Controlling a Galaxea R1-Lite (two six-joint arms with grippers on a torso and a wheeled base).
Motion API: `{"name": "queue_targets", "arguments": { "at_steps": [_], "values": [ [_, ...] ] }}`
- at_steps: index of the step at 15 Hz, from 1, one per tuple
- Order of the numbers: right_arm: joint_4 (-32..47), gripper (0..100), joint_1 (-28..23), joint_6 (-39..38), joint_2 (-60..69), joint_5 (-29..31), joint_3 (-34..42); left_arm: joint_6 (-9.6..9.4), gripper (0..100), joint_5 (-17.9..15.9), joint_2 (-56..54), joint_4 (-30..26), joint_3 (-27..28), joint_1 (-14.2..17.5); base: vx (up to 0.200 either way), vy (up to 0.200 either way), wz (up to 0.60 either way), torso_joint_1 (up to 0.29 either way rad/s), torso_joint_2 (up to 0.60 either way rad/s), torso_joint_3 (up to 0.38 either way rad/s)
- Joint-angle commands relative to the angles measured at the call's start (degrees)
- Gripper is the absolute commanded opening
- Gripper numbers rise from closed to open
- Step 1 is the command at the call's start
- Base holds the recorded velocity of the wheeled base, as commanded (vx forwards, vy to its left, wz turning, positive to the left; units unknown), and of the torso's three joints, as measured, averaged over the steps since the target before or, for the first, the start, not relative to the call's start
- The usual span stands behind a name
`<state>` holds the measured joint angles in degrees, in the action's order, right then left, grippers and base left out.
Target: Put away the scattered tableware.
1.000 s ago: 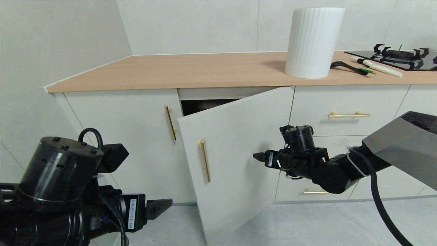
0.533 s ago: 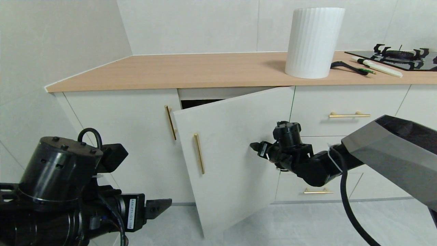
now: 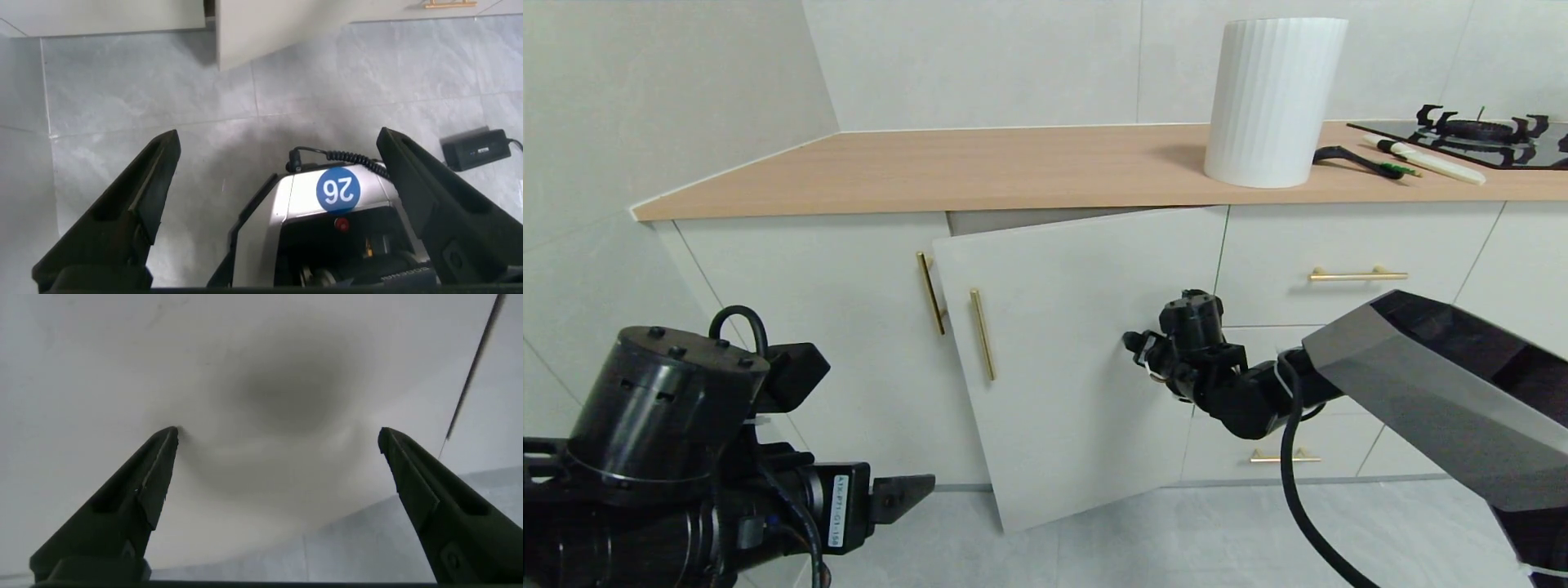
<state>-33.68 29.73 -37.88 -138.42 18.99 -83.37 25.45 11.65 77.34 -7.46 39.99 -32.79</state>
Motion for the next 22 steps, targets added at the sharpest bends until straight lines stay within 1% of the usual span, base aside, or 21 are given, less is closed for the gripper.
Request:
{"name": "queue_targets", "arguments": {
  "at_steps": [1,5,9,12,19,22],
  "values": [
    [-0.1,100,-0.1,0.0,-1.6,1.4,-1.9,0.03,100,0.0,0.1,0.0,0.0,0.0,0.0,0.0,0.0,0.0,0.0,0.0],
    [-0.1,100,-0.6,0.0,-4.2,5.9,-5.7,0.12,100,-0.1,0.1,0.1,0.0,0.0,0.0,0.0,0.0,0.0,0.0,0.0],
    [-0.1,100,-0.6,0.1,-5.6,8.3,-7.6,0.12,100,0.0,0.0,0.1,0.0,0.0,0.0,0.0,0.0,0.0,0.0,0.0],
    [-0.1,100,-0.6,0.3,-7.3,11.2,-10.1,0.21,100,0.0,0.0,0.1,0.1,0.0,0.0,0.0,0.0,0.0,0.0,0.0],
    [-0.2,100,-1.0,0.3,-7.4,12.0,-10.3,0.21,100,0.0,0.0,0.1,0.1,0.0,0.0,0.0,0.0,0.0,0.0,0.0],
    [-0.2,100,-1.6,0.3,-8.1,13.4,-11.7,0.21,100,-0.1,0.0,0.1,0.1,0.0,0.0,0.0,0.0,0.0,0.0,0.0]
  ]
}}
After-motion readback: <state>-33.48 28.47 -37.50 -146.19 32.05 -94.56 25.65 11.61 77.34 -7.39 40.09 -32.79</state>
